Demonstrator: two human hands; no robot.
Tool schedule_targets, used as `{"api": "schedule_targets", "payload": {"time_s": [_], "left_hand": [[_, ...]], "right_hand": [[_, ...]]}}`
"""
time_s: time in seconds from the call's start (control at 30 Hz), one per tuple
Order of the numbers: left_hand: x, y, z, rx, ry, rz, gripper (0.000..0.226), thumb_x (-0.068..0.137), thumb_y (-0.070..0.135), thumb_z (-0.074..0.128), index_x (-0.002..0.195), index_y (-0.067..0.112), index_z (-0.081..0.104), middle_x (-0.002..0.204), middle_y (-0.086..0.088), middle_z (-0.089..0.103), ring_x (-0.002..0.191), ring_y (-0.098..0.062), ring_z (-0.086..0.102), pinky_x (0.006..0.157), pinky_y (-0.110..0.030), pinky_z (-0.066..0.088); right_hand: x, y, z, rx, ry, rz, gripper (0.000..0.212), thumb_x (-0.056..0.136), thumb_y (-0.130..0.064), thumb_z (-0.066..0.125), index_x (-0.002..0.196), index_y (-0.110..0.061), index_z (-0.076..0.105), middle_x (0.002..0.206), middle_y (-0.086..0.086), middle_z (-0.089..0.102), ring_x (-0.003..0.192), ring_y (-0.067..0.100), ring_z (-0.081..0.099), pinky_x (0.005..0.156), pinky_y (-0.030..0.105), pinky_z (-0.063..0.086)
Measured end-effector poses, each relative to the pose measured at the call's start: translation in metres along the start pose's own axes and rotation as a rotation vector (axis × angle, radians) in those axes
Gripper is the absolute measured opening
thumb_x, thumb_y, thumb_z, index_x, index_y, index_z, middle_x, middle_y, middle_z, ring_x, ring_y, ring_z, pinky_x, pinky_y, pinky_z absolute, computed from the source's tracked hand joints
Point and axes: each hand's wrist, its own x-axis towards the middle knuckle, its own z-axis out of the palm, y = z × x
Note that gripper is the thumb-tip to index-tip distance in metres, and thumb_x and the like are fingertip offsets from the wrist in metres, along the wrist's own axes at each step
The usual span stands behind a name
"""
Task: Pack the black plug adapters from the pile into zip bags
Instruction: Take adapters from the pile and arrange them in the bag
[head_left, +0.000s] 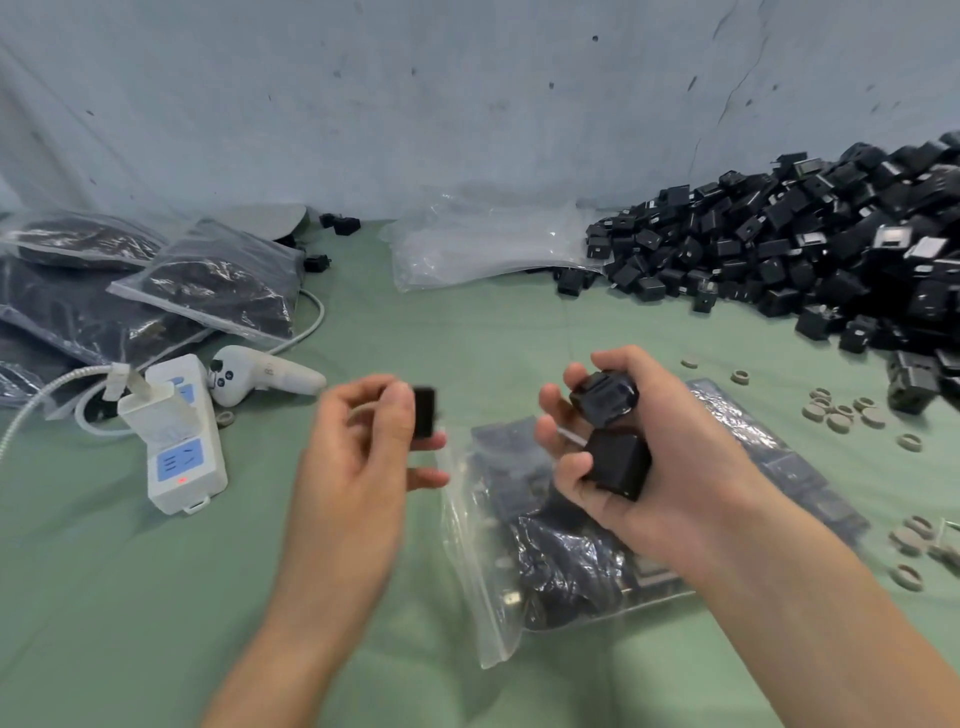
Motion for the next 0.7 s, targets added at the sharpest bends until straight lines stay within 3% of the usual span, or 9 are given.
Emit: {"api": "schedule_targets", "payload": {"time_s": [0.13, 0.23, 0.3, 0.37, 0.43, 0.53, 0.6, 0.7], "left_hand": [[0.011, -0.018, -0.029, 0.219, 0.019, -0.345, 0.019, 0.091, 0.028, 0.067, 0.1, 0.018, 0.054, 0.085, -0.011, 0.074, 0.057, -0.007, 0.067, 0.049, -0.02, 0.051], [0.006, -0.028, -0.035, 0.341, -0.12, -0.385, 0.015, 0.088, 0.031, 0.071, 0.097, 0.023, 0.061, 0.071, -0.001, 0.069, 0.047, -0.003, 0.054, 0.049, -0.022, 0.042], [0.002, -0.028, -0.034, 0.418, -0.199, -0.32, 0.01, 0.088, 0.03, 0.071, 0.097, 0.027, 0.068, 0.072, 0.013, 0.071, 0.057, 0.003, 0.058, 0.065, -0.025, 0.049], [-0.002, -0.027, -0.029, 0.375, -0.301, -0.325, 0.015, 0.092, 0.02, 0.066, 0.104, 0.027, 0.072, 0.092, 0.018, 0.075, 0.084, 0.003, 0.068, 0.09, -0.028, 0.054], [-0.007, -0.024, -0.021, 0.268, -0.443, -0.347, 0.027, 0.096, 0.01, 0.058, 0.113, 0.025, 0.071, 0.108, 0.014, 0.075, 0.103, -0.004, 0.069, 0.096, -0.025, 0.052], [-0.012, -0.021, -0.01, 0.195, -0.507, -0.221, 0.028, 0.093, 0.009, 0.063, 0.114, 0.027, 0.07, 0.112, 0.017, 0.073, 0.104, -0.001, 0.068, 0.084, -0.009, 0.049], [-0.015, -0.026, -0.002, 0.203, -0.423, -0.165, 0.027, 0.088, 0.012, 0.07, 0.108, 0.031, 0.069, 0.105, 0.015, 0.074, 0.098, -0.006, 0.07, 0.082, -0.014, 0.052], [-0.023, -0.034, 0.012, 0.335, -0.361, -0.133, 0.026, 0.085, 0.022, 0.076, 0.102, 0.04, 0.067, 0.097, 0.013, 0.072, 0.088, -0.008, 0.069, 0.079, -0.024, 0.055]], "right_hand": [[0.0, -0.015, -0.012, -0.243, 0.075, -0.271, 0.014, 0.093, -0.026, 0.058, 0.084, -0.016, 0.063, 0.075, 0.003, 0.062, 0.052, 0.015, 0.052, 0.038, 0.023, 0.033], [0.004, -0.021, -0.024, -0.767, 0.153, -0.495, 0.018, 0.094, -0.033, 0.058, 0.086, -0.023, 0.069, 0.071, 0.006, 0.06, 0.051, 0.012, 0.05, 0.043, 0.028, 0.037], [0.007, -0.023, -0.034, -1.286, 0.184, -0.634, 0.015, 0.094, -0.043, 0.055, 0.09, -0.037, 0.067, 0.07, 0.002, 0.063, 0.048, 0.006, 0.05, 0.047, 0.026, 0.041], [0.009, -0.027, -0.041, -1.639, 0.173, -0.691, 0.014, 0.095, -0.045, 0.05, 0.097, -0.043, 0.063, 0.078, -0.011, 0.065, 0.06, -0.002, 0.056, 0.051, 0.024, 0.042], [0.008, -0.03, -0.044, -1.792, 0.132, -0.621, 0.019, 0.096, -0.042, 0.046, 0.105, -0.046, 0.063, 0.092, -0.019, 0.063, 0.06, -0.01, 0.054, 0.052, 0.023, 0.039], [0.006, -0.033, -0.048, -1.893, 0.076, -0.521, 0.027, 0.094, -0.04, 0.042, 0.109, -0.049, 0.063, 0.083, -0.02, 0.062, 0.049, 0.0, 0.055, 0.05, 0.025, 0.041], [0.004, -0.032, -0.048, -1.909, 0.036, -0.506, 0.03, 0.094, -0.039, 0.041, 0.111, -0.05, 0.063, 0.09, -0.018, 0.066, 0.051, 0.003, 0.058, 0.057, 0.026, 0.049], [0.005, -0.028, -0.047, -1.948, 0.003, -0.5, 0.03, 0.095, -0.043, 0.04, 0.112, -0.052, 0.063, 0.106, -0.02, 0.063, 0.058, -0.003, 0.055, 0.056, 0.019, 0.04]]}}
